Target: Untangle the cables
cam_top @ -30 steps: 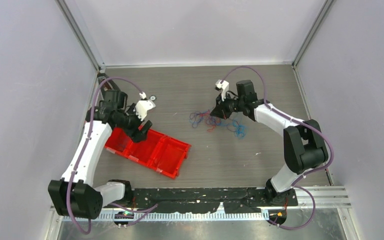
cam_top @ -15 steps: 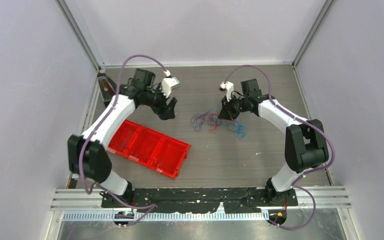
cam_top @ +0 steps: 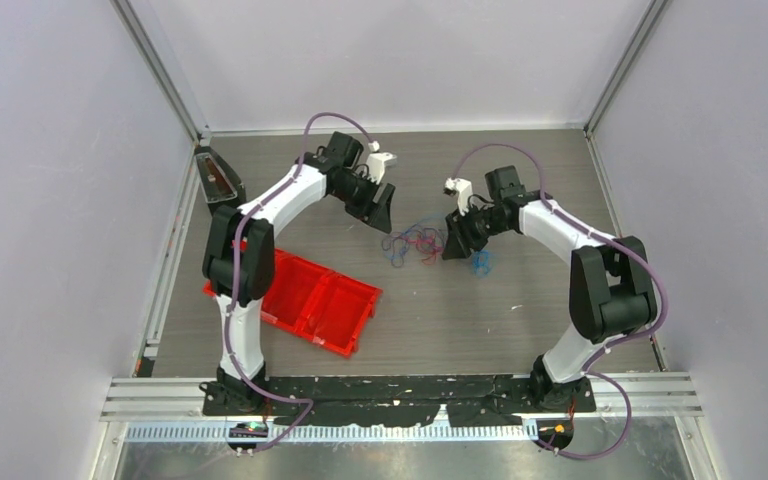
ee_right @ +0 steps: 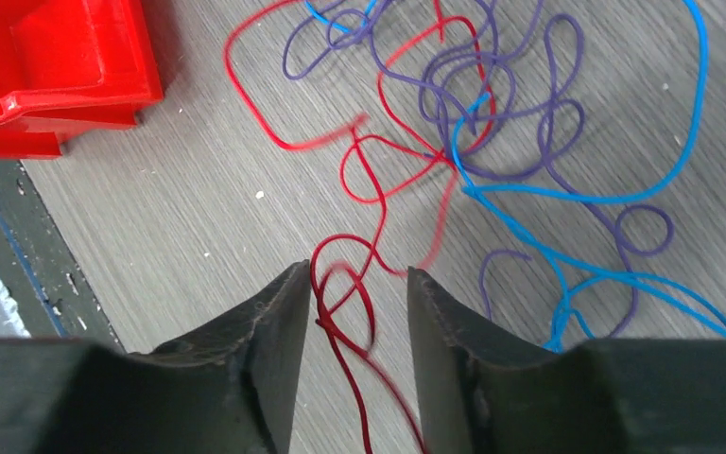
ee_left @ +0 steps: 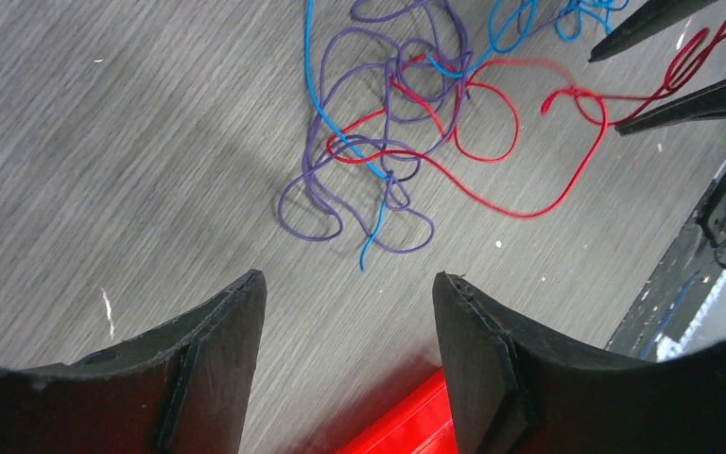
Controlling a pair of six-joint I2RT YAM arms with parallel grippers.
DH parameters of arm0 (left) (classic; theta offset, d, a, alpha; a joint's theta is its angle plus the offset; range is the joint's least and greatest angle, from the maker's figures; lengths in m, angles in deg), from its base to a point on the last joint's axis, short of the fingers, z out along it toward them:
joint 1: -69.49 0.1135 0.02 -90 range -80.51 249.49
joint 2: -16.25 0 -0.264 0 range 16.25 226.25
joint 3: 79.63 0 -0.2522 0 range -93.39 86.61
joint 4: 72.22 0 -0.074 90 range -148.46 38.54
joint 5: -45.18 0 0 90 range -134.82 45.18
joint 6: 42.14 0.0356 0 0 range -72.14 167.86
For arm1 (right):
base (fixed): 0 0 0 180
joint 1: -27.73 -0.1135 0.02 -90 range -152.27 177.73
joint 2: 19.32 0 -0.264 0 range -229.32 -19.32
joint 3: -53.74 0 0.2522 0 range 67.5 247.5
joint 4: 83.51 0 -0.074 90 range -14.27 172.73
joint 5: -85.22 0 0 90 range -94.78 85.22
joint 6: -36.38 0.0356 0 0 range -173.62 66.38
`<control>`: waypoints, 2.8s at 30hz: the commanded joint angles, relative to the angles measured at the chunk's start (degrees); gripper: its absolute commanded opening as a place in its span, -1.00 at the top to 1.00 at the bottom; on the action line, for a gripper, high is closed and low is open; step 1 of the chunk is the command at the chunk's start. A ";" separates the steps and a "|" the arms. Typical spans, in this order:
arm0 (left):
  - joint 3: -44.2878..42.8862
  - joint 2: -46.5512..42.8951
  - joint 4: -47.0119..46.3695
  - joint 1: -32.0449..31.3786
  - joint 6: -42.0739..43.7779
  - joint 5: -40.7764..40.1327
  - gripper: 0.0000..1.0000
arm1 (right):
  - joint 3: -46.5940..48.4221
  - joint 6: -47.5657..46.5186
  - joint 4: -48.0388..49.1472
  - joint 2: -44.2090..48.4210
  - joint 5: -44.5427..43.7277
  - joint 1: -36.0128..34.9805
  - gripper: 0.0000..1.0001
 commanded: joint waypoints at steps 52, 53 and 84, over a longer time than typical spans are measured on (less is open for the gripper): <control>6.33 -23.29 -45.70 -2.73 -12.82 13.30 -0.69 | 22.80 20.61 11.40 11.03 20.82 2.76 0.89; 5.65 -22.92 -45.79 -3.06 -12.63 13.59 -0.67 | 22.96 20.96 12.04 11.16 20.72 2.41 0.89; -0.57 -28.58 -36.23 -3.74 -26.93 7.67 1.00 | -7.11 29.54 66.43 12.88 -8.64 -15.16 -0.69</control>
